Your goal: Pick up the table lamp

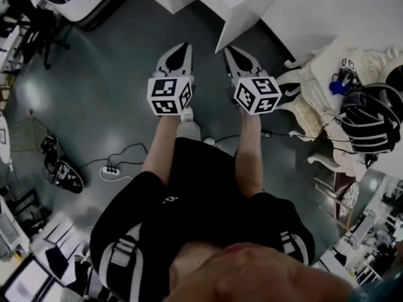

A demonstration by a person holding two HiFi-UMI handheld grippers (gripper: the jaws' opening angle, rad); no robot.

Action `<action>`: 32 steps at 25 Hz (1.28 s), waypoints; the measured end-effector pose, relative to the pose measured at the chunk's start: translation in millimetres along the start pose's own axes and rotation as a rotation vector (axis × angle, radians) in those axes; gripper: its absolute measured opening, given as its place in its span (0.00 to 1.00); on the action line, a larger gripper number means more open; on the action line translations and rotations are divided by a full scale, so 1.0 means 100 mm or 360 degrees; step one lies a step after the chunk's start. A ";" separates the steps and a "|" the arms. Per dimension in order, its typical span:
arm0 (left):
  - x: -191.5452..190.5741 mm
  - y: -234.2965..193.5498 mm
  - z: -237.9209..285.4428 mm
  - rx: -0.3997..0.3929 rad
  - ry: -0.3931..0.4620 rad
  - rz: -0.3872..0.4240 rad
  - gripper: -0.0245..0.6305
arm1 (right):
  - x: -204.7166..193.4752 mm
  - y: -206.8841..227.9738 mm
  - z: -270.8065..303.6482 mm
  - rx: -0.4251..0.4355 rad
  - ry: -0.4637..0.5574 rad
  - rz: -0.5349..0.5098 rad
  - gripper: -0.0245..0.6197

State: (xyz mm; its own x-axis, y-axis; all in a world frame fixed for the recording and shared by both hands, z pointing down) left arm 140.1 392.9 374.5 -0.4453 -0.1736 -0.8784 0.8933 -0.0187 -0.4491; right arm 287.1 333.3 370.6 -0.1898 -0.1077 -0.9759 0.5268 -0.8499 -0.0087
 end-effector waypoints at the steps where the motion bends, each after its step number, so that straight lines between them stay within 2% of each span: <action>1: 0.07 -0.05 0.08 0.0011 0.0001 0.0074 0.05 | 0.03 0.04 0.12 -0.0003 -0.0007 0.0004 0.07; 3: 0.24 -0.19 0.23 0.0009 0.0009 0.0140 0.05 | 0.12 0.07 0.40 0.0000 -0.0009 0.0002 0.07; 5: 0.40 -0.38 0.33 0.0011 0.0018 0.0122 0.05 | 0.23 0.02 0.68 0.0026 -0.0001 -0.0021 0.06; 7: 0.56 -0.55 0.42 0.0048 0.0023 0.0160 0.05 | 0.31 0.01 0.91 0.0048 0.0010 -0.0064 0.06; 9: 0.69 -0.62 0.50 0.0073 0.0032 0.0258 0.05 | 0.36 0.14 1.04 0.0007 0.0005 -0.0077 0.06; 11: 0.79 -0.68 0.54 0.0045 0.0046 0.0301 0.05 | 0.39 0.31 1.12 -0.0095 0.0013 -0.0038 0.07; 13: 0.84 -0.80 0.56 0.0031 0.0054 0.0267 0.05 | 0.43 0.40 1.20 -0.0154 0.0029 -0.0011 0.07; 17: 0.96 -1.05 0.58 0.0088 0.0064 0.0202 0.05 | 0.54 0.36 1.44 -0.0081 0.0035 -0.0076 0.07; 20: 1.02 -1.29 0.65 0.0109 0.0065 0.0142 0.05 | 0.58 0.34 1.58 -0.0077 0.0013 -0.0120 0.06; 24: 1.04 -1.58 0.79 0.0300 0.0113 0.0079 0.05 | 0.41 0.54 1.65 -0.0110 -0.0054 -0.0076 0.06; 27: 1.01 -1.54 1.01 0.0246 0.0094 0.0119 0.05 | 0.38 0.86 1.66 -0.0156 -0.0015 0.0014 0.06; 29: 0.99 -1.54 1.17 0.0223 0.0047 0.0145 0.05 | 0.47 1.00 1.78 -0.0138 0.0065 0.0050 0.07; 32: 1.04 -1.59 1.48 0.0211 0.0010 0.0150 0.05 | 0.54 1.10 2.11 -0.0090 0.0096 0.0025 0.07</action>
State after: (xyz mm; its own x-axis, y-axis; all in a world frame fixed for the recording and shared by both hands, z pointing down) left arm -39.4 232.0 379.0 -0.3589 -0.1745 -0.9169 0.9313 -0.1323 -0.3394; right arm 160.3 124.9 362.7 -0.1317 -0.0883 -0.9873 0.5759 -0.8175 -0.0037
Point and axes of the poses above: the fingertips, and each gripper's own axes: z forward along the fingers, y to its right, x out of its top, the point moved 5 cm from there along -z, backward along the fingers, and after that the axes turned 15 degrees about -z, right-handed, at the moved point
